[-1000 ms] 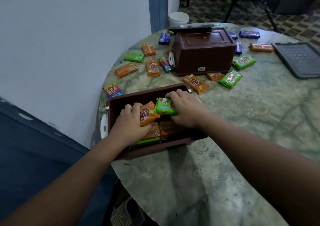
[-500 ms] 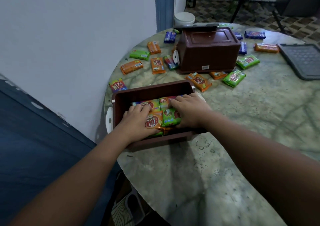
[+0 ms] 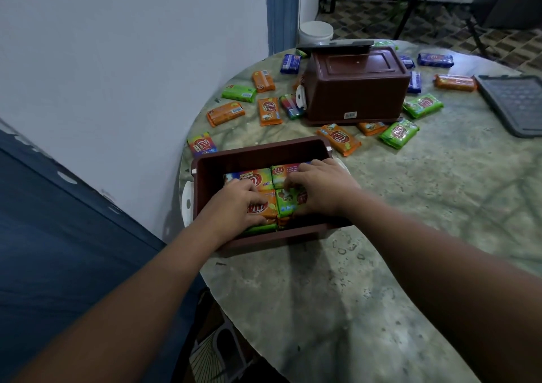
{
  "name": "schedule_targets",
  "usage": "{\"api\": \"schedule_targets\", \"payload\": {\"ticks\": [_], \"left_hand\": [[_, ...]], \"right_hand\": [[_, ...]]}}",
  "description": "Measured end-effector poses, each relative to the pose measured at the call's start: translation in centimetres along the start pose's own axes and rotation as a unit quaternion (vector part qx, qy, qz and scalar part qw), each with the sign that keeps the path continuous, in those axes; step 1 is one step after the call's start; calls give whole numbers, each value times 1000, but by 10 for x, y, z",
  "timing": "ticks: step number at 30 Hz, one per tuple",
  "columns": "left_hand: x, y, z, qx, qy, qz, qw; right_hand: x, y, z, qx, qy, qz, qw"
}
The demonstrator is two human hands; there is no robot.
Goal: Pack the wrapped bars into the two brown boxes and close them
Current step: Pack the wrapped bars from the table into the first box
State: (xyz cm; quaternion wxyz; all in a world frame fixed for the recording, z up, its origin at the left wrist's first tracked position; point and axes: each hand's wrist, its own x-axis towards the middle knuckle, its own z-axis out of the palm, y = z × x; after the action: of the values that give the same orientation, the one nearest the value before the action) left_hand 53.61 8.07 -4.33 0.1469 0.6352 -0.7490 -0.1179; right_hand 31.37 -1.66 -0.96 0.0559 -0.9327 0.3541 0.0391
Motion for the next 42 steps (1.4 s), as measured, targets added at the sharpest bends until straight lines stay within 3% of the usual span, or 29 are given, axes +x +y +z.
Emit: {"api": "schedule_targets", "payload": {"ticks": [6, 10, 12, 14, 17, 20, 42], "left_hand": [[-4, 8, -6, 7, 2, -10, 1000], [-9, 7, -23, 94, 154, -80, 980], [-9, -1, -35, 141, 198, -163, 956], [-6, -11, -46, 156, 154, -270, 937], [3, -21, -49, 36, 62, -379, 922], [8, -29, -39, -40, 67, -381, 921], [60, -68, -40, 29, 92, -399, 912]], "right_hand": [[-1, 0, -2, 51, 24, 35, 998], [-3, 3, -1, 127, 180, 159, 962], [-2, 5, 0, 173, 195, 247, 933], [3, 7, -1, 238, 148, 304, 911], [11, 10, -3, 258, 91, 321, 907], [17, 12, -2, 240, 80, 321, 912], [78, 29, -10, 233, 90, 313, 916]]}}
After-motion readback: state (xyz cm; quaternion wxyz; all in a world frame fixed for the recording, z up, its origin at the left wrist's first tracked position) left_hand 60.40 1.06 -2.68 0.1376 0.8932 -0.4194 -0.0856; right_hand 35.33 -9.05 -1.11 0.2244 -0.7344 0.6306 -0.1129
